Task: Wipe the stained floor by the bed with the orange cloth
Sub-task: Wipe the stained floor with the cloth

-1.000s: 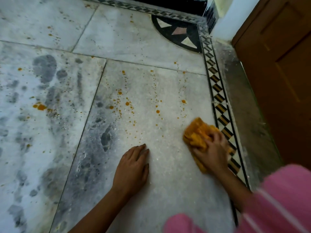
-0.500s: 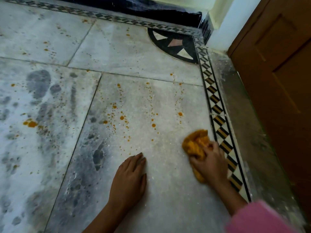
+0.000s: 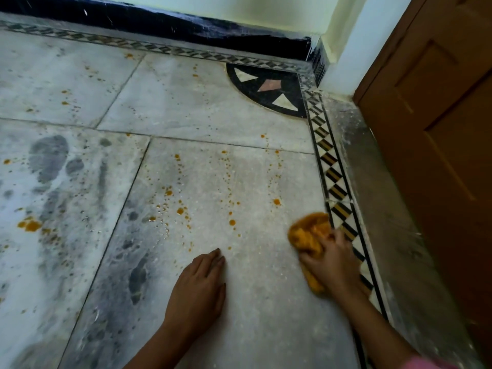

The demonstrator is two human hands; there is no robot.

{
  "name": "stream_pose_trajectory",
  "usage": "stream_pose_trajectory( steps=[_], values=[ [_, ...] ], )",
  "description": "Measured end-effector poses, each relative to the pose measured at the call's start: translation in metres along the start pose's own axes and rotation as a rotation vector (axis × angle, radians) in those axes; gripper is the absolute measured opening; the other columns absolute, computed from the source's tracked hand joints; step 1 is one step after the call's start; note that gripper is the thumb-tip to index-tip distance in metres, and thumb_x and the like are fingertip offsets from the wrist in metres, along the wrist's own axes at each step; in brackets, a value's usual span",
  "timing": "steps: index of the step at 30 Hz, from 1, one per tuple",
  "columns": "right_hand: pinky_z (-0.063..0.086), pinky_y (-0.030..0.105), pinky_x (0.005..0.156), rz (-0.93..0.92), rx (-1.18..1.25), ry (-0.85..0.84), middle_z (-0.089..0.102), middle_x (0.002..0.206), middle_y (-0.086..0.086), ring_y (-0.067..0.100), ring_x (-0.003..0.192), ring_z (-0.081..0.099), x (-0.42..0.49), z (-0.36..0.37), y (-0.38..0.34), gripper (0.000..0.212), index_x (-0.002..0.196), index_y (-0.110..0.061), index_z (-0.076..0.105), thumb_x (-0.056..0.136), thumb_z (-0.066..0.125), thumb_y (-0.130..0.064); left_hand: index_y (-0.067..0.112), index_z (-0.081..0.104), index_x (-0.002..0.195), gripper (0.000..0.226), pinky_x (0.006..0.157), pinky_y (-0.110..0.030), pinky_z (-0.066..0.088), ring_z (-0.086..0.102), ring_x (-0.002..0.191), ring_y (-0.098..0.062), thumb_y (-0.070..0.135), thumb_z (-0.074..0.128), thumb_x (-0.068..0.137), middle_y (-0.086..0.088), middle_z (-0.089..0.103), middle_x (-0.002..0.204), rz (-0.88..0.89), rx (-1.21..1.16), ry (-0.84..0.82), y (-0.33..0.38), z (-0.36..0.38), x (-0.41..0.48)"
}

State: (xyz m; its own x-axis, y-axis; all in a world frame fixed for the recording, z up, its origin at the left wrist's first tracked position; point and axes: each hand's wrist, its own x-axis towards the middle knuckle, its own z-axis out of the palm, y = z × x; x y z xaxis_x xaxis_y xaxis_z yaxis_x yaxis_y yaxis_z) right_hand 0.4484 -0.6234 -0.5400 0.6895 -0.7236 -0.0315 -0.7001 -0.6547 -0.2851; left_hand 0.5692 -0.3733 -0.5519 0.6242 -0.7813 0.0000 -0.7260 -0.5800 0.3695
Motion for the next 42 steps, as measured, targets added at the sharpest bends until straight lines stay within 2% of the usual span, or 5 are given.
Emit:
stream_pose_trajectory(
  steps=[9, 18, 24, 34, 42],
  values=[
    [0.047, 0.037, 0.082, -0.325, 0.077, -0.146, 0.041, 0.137, 0.002, 0.027, 0.113, 0.046, -0.054, 0.017, -0.046, 0.065, 0.126, -0.053, 0.046, 0.062, 0.048, -0.066, 0.004, 0.068, 0.107, 0.052, 0.08, -0.032, 0.053, 0.064, 0.097, -0.029, 0.031, 0.04, 0.072, -0.013, 0.065, 0.114, -0.042, -0.021, -0.05, 0.013, -0.004, 0.021],
    [0.041, 0.036, 0.091, 0.101, 0.033, -0.043, 0.03, 0.141, 0.006, 0.029, 0.114, 0.042, 0.067, 0.003, -0.063, 0.048, 0.119, -0.026, 0.057, 0.079, 0.063, -0.051, 0.005, 0.068, 0.108, 0.051, 0.087, -0.031, 0.048, 0.063, 0.1, -0.028, 0.03, 0.039, 0.075, -0.012, 0.064, 0.117, -0.074, -0.041, -0.055, 0.012, -0.001, 0.034],
    [0.041, 0.031, 0.089, -0.304, 0.006, -0.225, 0.025, 0.144, -0.004, 0.02, 0.119, 0.035, -0.024, 0.015, -0.064, 0.062, 0.132, -0.052, 0.039, 0.073, 0.056, -0.061, 0.005, 0.068, 0.107, 0.05, 0.087, -0.028, 0.042, 0.06, 0.1, -0.026, 0.032, 0.042, 0.074, -0.012, 0.065, 0.114, -0.094, -0.058, -0.067, 0.003, -0.005, 0.033],
    [0.041, 0.036, 0.089, 0.074, -0.029, -0.092, 0.029, 0.141, 0.007, 0.032, 0.114, 0.042, 0.06, 0.004, -0.088, 0.052, 0.123, -0.024, 0.053, 0.079, 0.062, -0.051, 0.013, 0.064, 0.116, 0.057, 0.084, -0.023, 0.049, 0.061, 0.105, -0.019, 0.044, 0.072, 0.068, -0.007, 0.06, 0.125, 0.18, 0.23, -0.236, -0.009, -0.04, 0.035],
    [0.044, 0.033, 0.083, -0.357, -0.3, -0.543, 0.045, 0.13, 0.007, 0.029, 0.107, 0.053, -0.011, -0.039, -0.121, 0.049, 0.116, -0.026, 0.057, 0.077, 0.059, -0.054, 0.017, 0.037, 0.139, 0.051, 0.106, -0.035, 0.032, 0.036, 0.128, -0.019, 0.043, 0.038, 0.096, -0.003, 0.039, 0.141, 0.46, 0.67, -0.565, -0.05, -0.177, 0.018]
  ],
)
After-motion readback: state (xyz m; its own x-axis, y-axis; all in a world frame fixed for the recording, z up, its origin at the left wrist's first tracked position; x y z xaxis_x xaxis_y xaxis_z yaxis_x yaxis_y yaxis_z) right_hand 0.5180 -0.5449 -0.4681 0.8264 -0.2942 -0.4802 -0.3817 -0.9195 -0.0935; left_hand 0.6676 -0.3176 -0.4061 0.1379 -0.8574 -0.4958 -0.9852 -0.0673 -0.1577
